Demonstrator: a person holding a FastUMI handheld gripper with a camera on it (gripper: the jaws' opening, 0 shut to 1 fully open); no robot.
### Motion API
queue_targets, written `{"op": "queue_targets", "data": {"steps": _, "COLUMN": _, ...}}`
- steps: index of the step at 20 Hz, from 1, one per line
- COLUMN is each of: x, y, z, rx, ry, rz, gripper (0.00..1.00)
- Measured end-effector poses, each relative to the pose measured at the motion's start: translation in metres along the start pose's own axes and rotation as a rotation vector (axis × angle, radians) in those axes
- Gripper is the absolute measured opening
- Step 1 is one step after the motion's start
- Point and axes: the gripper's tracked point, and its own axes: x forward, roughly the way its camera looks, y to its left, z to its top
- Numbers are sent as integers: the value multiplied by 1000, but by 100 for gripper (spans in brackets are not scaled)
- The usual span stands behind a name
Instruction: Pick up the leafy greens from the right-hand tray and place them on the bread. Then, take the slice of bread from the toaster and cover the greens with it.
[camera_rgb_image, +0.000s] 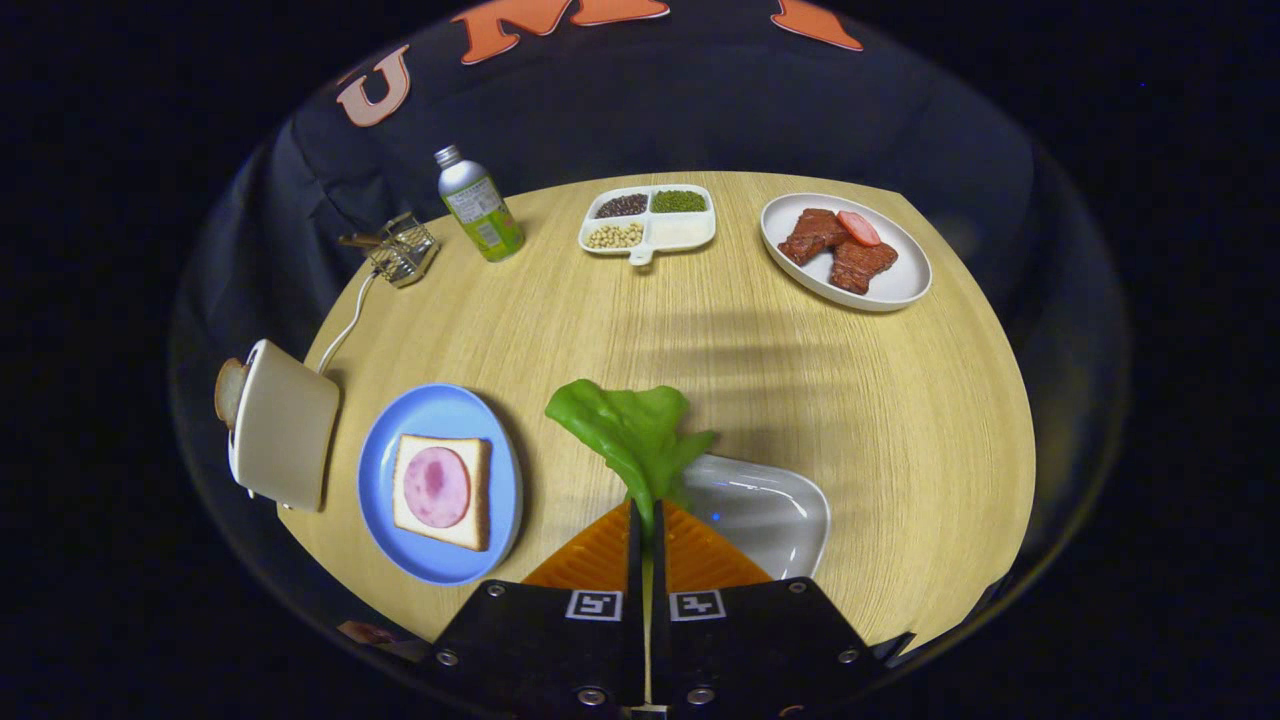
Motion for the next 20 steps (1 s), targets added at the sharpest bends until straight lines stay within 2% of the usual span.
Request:
{"op": "queue_targets", "data": {"steps": 9, "x": -13, "y": 54, "z": 15, "rx": -47, "ry": -16, "rz": 66, "gripper": 3}}
{"op": "queue_targets", "data": {"steps": 20, "x": 13, "y": 127, "z": 7, "rx": -139, "ry": 46, "rz": 147, "gripper": 3}}
